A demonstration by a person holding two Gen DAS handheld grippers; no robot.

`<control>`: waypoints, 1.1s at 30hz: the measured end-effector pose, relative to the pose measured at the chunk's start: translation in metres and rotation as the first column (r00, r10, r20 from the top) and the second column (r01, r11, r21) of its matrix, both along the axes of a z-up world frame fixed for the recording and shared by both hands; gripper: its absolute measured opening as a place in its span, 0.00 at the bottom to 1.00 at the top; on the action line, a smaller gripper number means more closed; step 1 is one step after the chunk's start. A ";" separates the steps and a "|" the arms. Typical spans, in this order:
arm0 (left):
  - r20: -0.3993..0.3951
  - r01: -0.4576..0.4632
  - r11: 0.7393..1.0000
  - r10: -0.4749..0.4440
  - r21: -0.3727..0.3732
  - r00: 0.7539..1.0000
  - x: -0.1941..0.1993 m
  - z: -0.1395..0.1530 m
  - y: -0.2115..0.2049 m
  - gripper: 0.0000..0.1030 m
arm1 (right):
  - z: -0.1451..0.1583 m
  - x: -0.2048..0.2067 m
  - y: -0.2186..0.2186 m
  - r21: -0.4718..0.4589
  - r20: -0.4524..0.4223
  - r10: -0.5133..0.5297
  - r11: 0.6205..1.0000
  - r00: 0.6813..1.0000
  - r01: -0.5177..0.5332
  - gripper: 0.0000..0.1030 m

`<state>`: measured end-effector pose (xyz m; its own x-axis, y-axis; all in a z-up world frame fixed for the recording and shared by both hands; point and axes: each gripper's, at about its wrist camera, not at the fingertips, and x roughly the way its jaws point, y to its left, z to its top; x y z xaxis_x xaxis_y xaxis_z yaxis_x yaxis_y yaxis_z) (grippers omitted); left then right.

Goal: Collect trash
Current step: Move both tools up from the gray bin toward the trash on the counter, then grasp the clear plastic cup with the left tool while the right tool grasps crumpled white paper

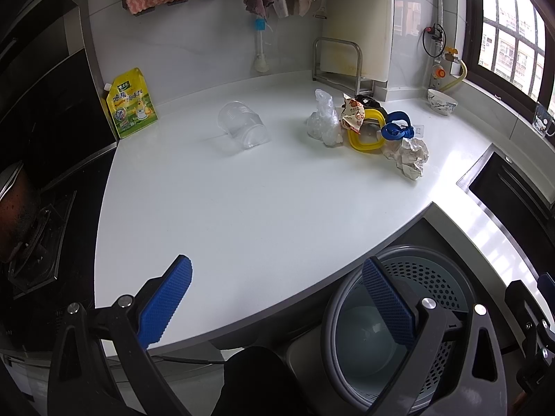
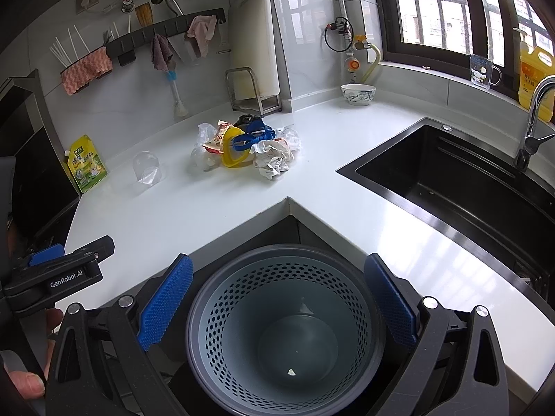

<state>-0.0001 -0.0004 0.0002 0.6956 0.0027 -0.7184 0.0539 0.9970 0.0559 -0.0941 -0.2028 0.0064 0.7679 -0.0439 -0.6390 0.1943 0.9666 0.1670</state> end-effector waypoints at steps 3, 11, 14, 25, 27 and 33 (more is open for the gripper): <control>0.000 0.000 1.000 0.000 -0.001 1.000 0.000 0.001 -0.002 0.94 | 0.000 0.000 0.001 -0.002 0.000 0.002 1.000 1.000 -0.002 0.92; -0.015 -0.027 1.000 0.027 0.000 1.000 0.011 -0.010 0.006 0.94 | -0.010 0.009 -0.004 0.005 -0.011 0.008 1.000 1.000 -0.007 0.92; -0.017 -0.035 0.999 0.035 0.005 0.999 0.019 -0.014 0.008 0.94 | -0.014 0.016 -0.008 0.002 -0.017 0.008 1.000 1.000 -0.008 0.92; -0.012 -0.067 0.998 0.067 -0.005 0.998 0.077 -0.021 0.027 0.94 | -0.032 0.078 -0.016 0.017 -0.058 0.050 0.999 0.997 -0.049 0.92; -0.013 -0.079 0.997 0.079 -0.016 0.997 0.093 -0.022 0.032 0.94 | -0.035 0.094 -0.018 0.030 -0.066 0.053 0.998 0.996 -0.051 0.92; 0.010 -0.113 0.993 0.113 -0.020 0.994 0.143 -0.018 0.038 0.94 | -0.035 0.136 -0.024 0.038 -0.066 0.036 0.999 0.997 -0.034 0.92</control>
<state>0.1425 0.0373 -0.0180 0.6997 0.0679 -0.7112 -0.0597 0.9976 0.0364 0.0417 -0.2271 -0.0284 0.7245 0.0066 -0.6892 0.1722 0.9665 0.1903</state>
